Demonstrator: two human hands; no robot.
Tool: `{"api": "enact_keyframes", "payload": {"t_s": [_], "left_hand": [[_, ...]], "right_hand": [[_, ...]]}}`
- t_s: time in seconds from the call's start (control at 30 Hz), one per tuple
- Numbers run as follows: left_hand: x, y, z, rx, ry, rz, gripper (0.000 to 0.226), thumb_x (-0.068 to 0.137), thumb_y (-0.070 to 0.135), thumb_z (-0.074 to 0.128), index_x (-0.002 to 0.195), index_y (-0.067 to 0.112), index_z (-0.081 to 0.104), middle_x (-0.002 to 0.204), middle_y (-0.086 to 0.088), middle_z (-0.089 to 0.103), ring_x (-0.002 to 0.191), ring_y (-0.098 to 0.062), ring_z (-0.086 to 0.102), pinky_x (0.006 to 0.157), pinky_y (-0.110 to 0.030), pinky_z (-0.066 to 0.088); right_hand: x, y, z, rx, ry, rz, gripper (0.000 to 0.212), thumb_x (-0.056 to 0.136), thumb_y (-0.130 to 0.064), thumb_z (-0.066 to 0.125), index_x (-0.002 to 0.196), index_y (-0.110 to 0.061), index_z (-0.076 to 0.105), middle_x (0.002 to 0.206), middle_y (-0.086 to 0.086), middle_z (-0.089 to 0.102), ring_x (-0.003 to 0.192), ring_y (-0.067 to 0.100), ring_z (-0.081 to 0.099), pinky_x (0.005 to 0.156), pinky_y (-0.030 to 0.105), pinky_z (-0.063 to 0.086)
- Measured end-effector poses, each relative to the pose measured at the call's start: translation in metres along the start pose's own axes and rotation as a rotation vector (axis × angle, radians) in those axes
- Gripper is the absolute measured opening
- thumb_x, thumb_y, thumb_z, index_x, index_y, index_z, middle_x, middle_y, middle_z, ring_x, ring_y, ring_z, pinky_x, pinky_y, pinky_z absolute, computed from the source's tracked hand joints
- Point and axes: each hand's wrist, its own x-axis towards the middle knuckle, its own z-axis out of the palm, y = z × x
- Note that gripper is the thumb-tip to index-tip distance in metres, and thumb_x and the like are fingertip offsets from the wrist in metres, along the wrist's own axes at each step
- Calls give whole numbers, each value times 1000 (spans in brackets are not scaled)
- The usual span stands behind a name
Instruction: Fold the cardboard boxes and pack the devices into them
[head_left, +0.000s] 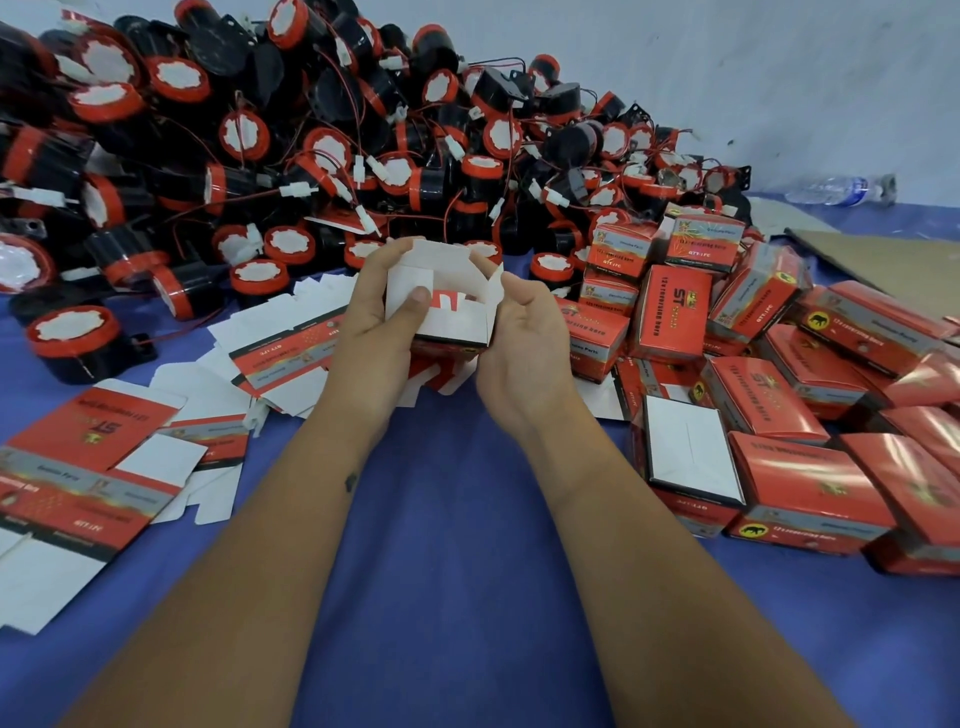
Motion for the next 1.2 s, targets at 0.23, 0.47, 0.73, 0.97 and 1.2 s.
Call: {"api": "enact_keyframes", "payload": {"t_s": [0.23,0.47,0.73,0.97,1.2], "left_hand": [[1,-1,-1,-10,-18,-21,44,103,20,51,107,64,55,122,20,60,106,-6,63,74,-22,57],[2,-3,-5,-117,-85,-31,36,98,7,54,97,39,72,125,9,63,119,-27,60,82,-42,58],[-1,0,-2,-21,-113,-22,34,80,12,48,68,30,75,123,15,57,107,1,58,73,-15,51],[0,-2,-4,72,-85,20,57,94,2,55,121,52,62,129,11,56,117,-9,58,91,-32,56],[2,-4,-7,115,25,55,61,89,-9,59,131,36,53,120,4,63,99,0,64,77,-18,54]], "right_hand": [[2,1,-2,-27,-2,106,32,99,-18,39,114,-27,66,103,0,73,88,15,70,71,37,55],[0,4,0,-185,-23,27,34,100,-5,40,102,-28,65,103,0,69,85,14,68,66,33,55],[1,0,-7,1,-40,65,36,92,-15,34,105,-17,67,99,7,67,79,20,69,65,42,48],[-1,-6,-8,-346,-21,60,32,95,-4,51,110,-29,63,110,6,65,77,14,70,52,38,57],[-6,-1,-2,-662,76,-85,27,93,-6,59,99,-32,64,107,1,64,80,17,68,47,35,56]]}}
